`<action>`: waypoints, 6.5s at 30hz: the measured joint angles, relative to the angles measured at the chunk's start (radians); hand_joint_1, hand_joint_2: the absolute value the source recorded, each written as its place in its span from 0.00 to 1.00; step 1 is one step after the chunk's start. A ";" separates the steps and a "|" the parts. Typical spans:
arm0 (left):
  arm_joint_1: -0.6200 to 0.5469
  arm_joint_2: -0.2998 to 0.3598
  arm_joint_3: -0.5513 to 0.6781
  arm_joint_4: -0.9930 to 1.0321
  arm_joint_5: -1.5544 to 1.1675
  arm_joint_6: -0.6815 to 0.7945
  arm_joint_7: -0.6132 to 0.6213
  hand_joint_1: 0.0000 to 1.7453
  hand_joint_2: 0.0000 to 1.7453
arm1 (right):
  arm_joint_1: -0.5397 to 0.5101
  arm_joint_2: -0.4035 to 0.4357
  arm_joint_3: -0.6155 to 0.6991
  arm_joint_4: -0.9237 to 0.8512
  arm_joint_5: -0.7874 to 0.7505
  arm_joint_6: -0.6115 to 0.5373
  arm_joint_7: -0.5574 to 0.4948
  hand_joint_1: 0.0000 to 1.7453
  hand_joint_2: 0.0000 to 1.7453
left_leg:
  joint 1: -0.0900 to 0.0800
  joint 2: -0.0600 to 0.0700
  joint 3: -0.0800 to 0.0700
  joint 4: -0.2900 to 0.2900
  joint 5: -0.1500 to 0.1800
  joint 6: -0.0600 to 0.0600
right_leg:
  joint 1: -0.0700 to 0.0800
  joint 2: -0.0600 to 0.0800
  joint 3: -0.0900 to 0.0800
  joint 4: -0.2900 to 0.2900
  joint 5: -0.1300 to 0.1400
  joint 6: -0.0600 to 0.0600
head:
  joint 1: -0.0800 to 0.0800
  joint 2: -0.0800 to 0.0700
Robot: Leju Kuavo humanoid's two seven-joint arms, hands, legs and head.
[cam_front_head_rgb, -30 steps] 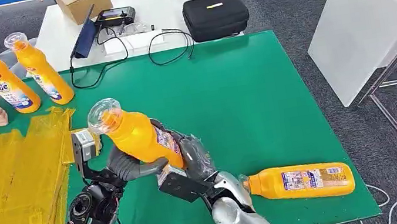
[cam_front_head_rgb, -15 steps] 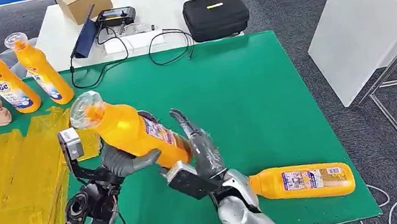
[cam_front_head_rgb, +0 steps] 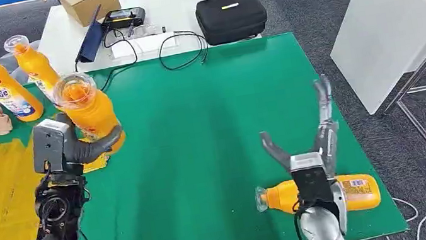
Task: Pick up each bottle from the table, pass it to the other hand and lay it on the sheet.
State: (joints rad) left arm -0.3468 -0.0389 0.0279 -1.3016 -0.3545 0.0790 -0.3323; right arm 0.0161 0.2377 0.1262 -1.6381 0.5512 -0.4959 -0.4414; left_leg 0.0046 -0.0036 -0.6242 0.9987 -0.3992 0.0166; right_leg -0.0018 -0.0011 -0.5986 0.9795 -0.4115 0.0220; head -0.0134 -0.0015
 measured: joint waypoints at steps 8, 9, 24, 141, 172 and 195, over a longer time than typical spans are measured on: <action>-0.128 0.080 -0.082 0.126 -0.944 0.240 0.245 1.00 1.00 | 0.040 -0.005 -0.030 -0.114 -0.026 -0.020 -0.016 0.00 1.00 | 0.000 0.000 0.000 0.000 0.001 -0.001 | 0.000 0.000 0.000 0.000 0.000 0.000 | 0.000 0.000; -0.157 0.098 -0.100 0.180 -1.015 0.233 0.269 1.00 1.00 | 0.040 -0.007 -0.032 -0.116 -0.033 -0.019 -0.018 0.00 1.00 | 0.000 0.000 0.000 0.000 0.001 -0.001 | 0.000 0.000 0.000 0.000 0.001 -0.001 | 0.000 0.000; -0.357 0.290 -0.187 0.768 -1.127 0.144 0.224 1.00 1.00 | 0.011 -0.039 -0.039 -0.093 -0.085 -0.018 -0.038 0.00 1.00 | 0.001 0.004 0.000 0.000 0.002 -0.003 | 0.001 0.004 -0.002 0.000 0.002 -0.004 | 0.000 0.000; 0.170 -0.042 0.124 -0.319 0.337 -0.334 -0.188 0.00 1.00 | 0.029 -0.206 0.073 -0.010 0.292 0.364 0.074 0.00 1.00 | 0.001 0.001 0.008 -0.005 -0.002 -0.009 | 0.000 0.002 0.004 0.000 -0.002 -0.008 | -0.001 0.000; 0.203 -0.094 0.174 -0.183 0.462 -0.259 -0.142 0.00 1.00 | 0.384 -0.539 -0.225 -0.081 0.411 0.445 0.130 0.00 1.00 | -0.001 0.001 0.007 -0.004 -0.005 -0.005 | -0.002 0.002 0.003 -0.001 -0.002 -0.007 | 0.000 0.000; 0.206 -0.112 0.172 -0.164 0.453 -0.259 -0.132 0.00 1.00 | 0.300 -0.454 -0.257 0.051 0.473 0.441 0.151 0.00 1.00 | -0.001 0.001 0.007 -0.004 -0.005 -0.005 | -0.002 0.002 0.003 0.000 -0.002 -0.007 | -0.001 0.000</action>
State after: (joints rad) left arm -0.1408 -0.1511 0.1995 -1.4656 0.0984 -0.1801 -0.4646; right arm 0.3157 -0.2159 -0.1305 -1.5869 1.0239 -0.0553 -0.2907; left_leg 0.0038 -0.0030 -0.6176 0.9944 -0.4043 0.0112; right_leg -0.0034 0.0005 -0.5956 0.9790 -0.4137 0.0148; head -0.0141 -0.0015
